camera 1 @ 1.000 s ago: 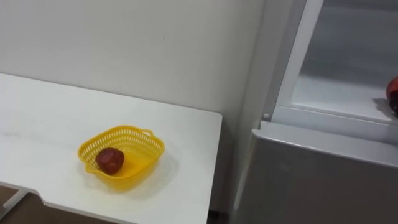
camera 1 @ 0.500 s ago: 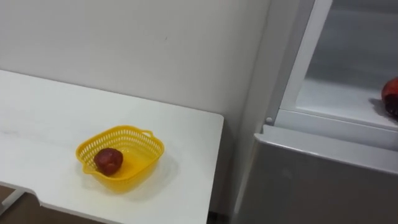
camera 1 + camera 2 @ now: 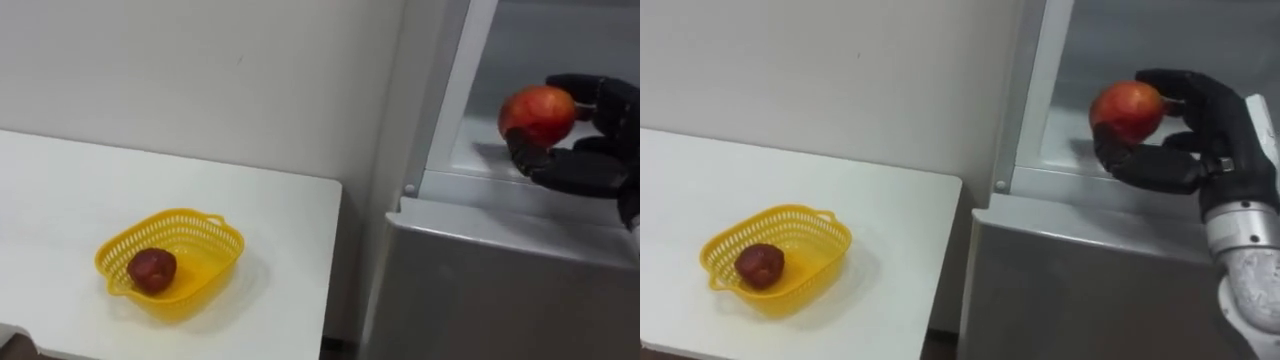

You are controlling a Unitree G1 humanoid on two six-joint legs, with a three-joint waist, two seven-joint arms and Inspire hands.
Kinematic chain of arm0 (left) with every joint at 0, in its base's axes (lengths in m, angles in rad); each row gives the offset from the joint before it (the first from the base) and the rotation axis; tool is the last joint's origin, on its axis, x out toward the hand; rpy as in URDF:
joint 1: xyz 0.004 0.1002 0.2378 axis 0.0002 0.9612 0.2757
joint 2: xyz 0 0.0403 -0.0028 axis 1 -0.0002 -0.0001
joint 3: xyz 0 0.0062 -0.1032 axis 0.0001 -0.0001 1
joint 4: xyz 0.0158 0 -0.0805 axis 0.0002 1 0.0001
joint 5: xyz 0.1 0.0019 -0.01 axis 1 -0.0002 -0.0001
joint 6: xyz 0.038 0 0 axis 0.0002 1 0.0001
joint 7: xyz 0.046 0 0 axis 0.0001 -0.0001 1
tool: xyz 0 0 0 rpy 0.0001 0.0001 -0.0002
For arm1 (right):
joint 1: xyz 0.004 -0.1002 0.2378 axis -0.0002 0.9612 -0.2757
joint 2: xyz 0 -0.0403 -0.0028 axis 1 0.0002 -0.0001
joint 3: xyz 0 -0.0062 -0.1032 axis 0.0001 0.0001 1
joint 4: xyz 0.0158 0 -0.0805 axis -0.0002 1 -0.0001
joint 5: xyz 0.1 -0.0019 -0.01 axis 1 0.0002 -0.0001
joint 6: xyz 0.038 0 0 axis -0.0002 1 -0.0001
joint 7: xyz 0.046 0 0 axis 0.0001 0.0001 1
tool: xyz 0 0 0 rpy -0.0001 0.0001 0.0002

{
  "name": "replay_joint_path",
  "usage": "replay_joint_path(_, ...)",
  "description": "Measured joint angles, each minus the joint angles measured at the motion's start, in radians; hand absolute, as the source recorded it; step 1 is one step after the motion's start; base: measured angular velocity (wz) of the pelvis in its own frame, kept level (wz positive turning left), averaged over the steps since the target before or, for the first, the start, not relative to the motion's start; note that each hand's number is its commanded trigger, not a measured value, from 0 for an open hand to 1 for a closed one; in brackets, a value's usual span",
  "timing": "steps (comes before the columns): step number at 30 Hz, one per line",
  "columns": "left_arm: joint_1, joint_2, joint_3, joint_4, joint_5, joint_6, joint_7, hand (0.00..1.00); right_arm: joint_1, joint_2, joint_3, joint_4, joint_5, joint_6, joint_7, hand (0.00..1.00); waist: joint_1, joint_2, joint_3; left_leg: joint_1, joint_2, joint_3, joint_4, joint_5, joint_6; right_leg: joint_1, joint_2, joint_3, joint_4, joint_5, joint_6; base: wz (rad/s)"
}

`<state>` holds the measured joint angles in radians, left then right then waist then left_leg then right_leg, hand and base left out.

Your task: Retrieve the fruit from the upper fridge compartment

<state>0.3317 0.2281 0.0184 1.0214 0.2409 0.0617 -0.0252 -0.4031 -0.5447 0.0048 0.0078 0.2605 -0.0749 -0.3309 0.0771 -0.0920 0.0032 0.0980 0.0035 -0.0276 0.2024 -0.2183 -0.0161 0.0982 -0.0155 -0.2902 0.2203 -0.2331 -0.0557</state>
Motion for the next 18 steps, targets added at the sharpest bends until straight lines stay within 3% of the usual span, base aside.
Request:
replay_joint_path(3,0.002,-0.019,0.014,-0.001,-0.01,-0.003,0.02,0.0,0.065,0.039,-0.031,-0.099,-0.046,-0.003,-0.029,1.0,0.003,0.018,-0.0029,0.008,0.001,0.0,-0.005,0.0,0.0,0.004,0.0,0.001,0.0,0.0,0.0,-0.01)
replay_joint_path(4,0.006,-0.025,0.015,0.001,-0.012,-0.003,0.022,0.0,0.081,0.059,-0.036,-0.122,-0.074,-0.009,-0.037,1.0,0.001,0.023,-0.0007,0.013,0.001,0.0,-0.005,0.0,0.0,0.005,0.001,0.004,0.001,0.0,0.0,-0.08)
replay_joint_path(9,0.005,-0.037,0.015,0.013,-0.05,-0.005,0.019,0.0,0.116,0.077,-0.041,-0.203,-0.078,-0.018,-0.047,1.0,-0.012,0.038,-0.0037,0.004,0.002,0.002,-0.003,0.0,0.0,-0.013,0.002,0.016,0.0,-0.003,-0.001,-0.05)
replay_joint_path(11,-0.001,-0.037,0.016,0.03,-0.05,-0.011,0.011,0.0,0.126,0.091,-0.05,-0.25,-0.102,-0.022,-0.045,1.0,-0.015,0.041,-0.0048,0.003,0.002,0.006,-0.003,0.0,0.0,-0.016,0.004,0.022,0.001,-0.002,-0.001,-0.06)
replay_joint_path(15,-0.005,-0.042,0.016,0.062,-0.051,-0.026,-0.01,0.0,0.153,0.14,-0.058,-0.328,-0.203,-0.079,-0.034,1.0,-0.017,0.042,-0.0051,0.019,0.004,0.022,-0.003,0.0,0.0,0.002,0.008,0.041,-0.001,0.0,-0.002,-0.12)
replay_joint_path(18,-0.02,-0.042,0.013,0.084,-0.051,-0.037,-0.007,0.0,0.16,0.141,-0.042,-0.399,-0.261,-0.079,-0.024,1.0,-0.013,0.04,-0.0051,0.019,0.005,0.024,-0.002,0.0,0.0,-0.003,0.009,0.041,0.0,0.001,-0.002,0.0)
